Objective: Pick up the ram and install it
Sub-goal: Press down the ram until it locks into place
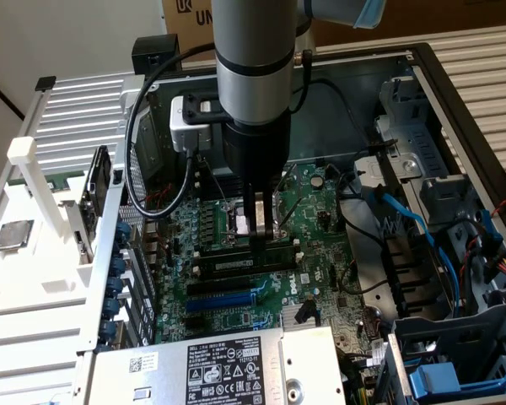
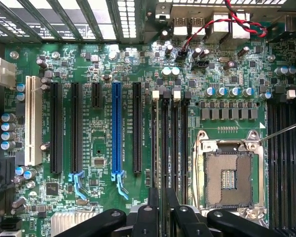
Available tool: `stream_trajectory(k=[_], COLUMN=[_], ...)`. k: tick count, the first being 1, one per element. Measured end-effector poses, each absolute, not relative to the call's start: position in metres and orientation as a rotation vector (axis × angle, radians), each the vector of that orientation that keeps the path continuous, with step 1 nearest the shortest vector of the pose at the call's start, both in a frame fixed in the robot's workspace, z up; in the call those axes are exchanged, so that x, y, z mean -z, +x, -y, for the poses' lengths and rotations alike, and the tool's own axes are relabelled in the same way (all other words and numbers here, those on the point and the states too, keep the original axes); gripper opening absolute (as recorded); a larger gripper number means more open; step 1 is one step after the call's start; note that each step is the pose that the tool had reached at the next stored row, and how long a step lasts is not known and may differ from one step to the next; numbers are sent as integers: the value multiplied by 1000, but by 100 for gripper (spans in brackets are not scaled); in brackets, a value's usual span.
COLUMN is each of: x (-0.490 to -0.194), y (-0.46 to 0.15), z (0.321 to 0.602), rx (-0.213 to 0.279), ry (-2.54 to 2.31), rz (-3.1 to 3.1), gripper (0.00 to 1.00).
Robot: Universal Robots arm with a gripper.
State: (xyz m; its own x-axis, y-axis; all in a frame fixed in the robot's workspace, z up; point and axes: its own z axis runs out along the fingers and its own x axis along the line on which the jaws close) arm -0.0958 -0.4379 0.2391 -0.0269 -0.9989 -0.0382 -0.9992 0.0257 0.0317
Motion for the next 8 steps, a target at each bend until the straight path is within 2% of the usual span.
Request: stream_trajectory(k=[8], x=[-239], y=[-96], z=[438], rx=[-78], ry=[-2188], rz=[-2246], gripper=[20])
